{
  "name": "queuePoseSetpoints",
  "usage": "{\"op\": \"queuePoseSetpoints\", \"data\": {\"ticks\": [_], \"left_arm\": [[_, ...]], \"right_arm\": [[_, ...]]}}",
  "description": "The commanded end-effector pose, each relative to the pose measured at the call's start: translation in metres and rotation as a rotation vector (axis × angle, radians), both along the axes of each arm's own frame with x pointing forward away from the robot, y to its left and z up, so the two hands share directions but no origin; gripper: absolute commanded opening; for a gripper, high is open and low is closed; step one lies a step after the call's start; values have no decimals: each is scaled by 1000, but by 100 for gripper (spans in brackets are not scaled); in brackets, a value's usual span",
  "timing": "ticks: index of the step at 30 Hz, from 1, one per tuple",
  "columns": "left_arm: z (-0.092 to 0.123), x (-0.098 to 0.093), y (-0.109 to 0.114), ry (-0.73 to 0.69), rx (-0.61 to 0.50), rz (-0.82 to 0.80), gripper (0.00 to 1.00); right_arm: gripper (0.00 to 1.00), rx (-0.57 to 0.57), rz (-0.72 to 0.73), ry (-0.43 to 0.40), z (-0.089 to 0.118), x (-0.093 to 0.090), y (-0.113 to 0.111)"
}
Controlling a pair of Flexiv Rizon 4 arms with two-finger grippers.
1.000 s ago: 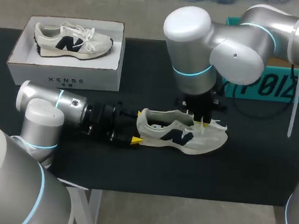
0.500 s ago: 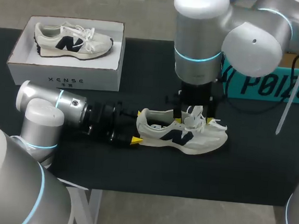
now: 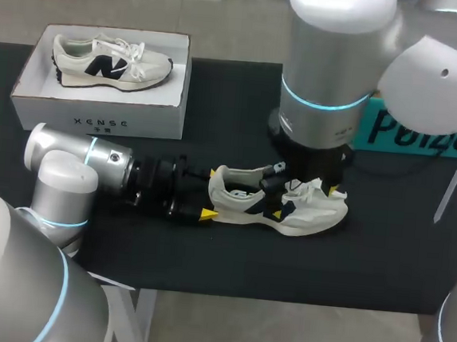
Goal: Take the shoe out of the shoebox, open the shoe tongue, remove and reinsert the insole, then place the shoe into the shoebox
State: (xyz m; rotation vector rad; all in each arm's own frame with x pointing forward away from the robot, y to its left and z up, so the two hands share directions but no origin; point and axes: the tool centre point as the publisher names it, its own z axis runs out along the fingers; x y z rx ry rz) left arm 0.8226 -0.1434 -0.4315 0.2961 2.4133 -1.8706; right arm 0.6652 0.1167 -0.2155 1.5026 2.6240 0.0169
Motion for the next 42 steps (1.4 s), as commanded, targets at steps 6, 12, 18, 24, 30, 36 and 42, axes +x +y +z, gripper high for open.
{"op": "queuePoseSetpoints", "data": {"ticks": [6,12,18,24,30,36,42], "left_arm": [[-2,-1,0,-2,0,2,0],[-2,-1,0,-2,0,2,0],[-2,-1,0,-2,0,2,0],[-2,-1,0,-2,0,2,0],[-2,-1,0,-2,0,2,0],[-2,-1,0,-2,0,2,0],[-2,-1,0,-2,0,2,0]], "right_arm": [[100,114,800,126,-5,2,-7],[100,120,877,122,-3,3,4],[100,25,950,135,0,7,32],[0,0,944,160,-11,24,56],[0,25,875,177,-26,38,61],[0,42,856,189,-41,50,56],[0,27,866,189,-50,68,54]]}}
